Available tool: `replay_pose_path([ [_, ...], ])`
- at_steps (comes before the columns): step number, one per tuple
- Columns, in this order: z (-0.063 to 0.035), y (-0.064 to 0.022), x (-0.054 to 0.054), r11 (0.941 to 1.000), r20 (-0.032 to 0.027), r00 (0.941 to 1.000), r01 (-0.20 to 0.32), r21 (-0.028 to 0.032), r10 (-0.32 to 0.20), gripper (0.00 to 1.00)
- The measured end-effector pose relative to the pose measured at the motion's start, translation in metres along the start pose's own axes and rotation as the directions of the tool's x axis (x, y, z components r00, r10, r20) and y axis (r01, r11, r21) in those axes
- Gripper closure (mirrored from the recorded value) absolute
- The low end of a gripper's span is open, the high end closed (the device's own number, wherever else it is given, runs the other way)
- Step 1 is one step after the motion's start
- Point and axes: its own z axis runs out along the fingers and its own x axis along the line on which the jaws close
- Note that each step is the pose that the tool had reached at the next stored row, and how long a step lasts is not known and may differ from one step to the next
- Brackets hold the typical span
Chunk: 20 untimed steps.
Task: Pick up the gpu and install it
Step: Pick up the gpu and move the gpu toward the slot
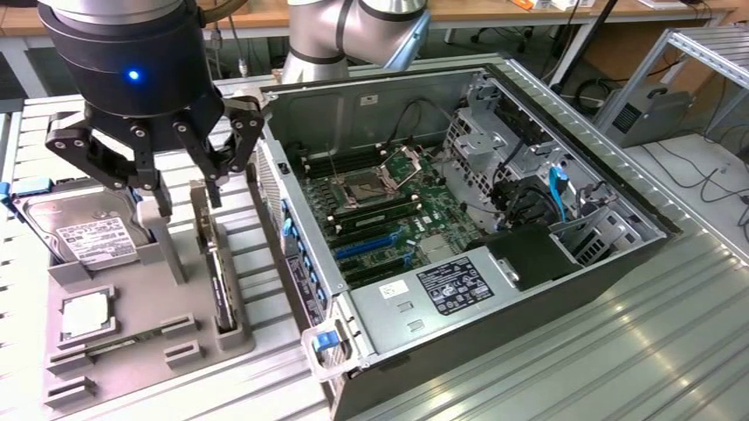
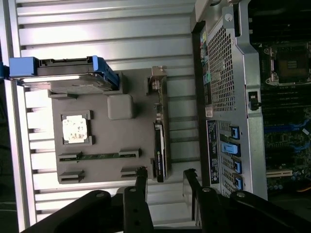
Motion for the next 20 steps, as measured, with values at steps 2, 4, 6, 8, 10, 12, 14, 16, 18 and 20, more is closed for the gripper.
replay_pose_path([
  [2,0.0,0.0,0.0,1.0,0.0,1.0,0.0,0.0,0.0,0.52],
  [4,0.0,0.0,0.0,1.0,0.0,1.0,0.0,0.0,0.0,0.52],
  [6,0.0023,-0.0001,0.0,1.0,0.0001,1.0,0.0,-0.0002,0.0,0.52],
  [8,0.0064,-0.0003,0.0,1.0,0.0,1.0,0.0,0.0001,0.0,0.52],
  [10,0.0106,-0.0005,0.0,1.0,0.0,1.0,0.0,0.0,0.0,0.52],
  [12,0.0145,-0.0006,0.0,1.0,0.0,1.0,0.0,0.0,0.0,0.52],
  [14,0.019,-0.0008,0.0,1.0,0.0001,1.0,0.0,-0.0001,0.0,0.52],
  [16,0.0236,-0.001,0.001,1.0,-0.0001,1.0,0.0,0.0,0.0,0.52],
  [18,0.027,-0.0012,0.001,1.0,0.0,1.0,0.0,0.0,0.0,0.52],
  [20,0.031,-0.0013,0.001,1.0,0.0,1.0,0.0,0.0,0.0,0.52],
])
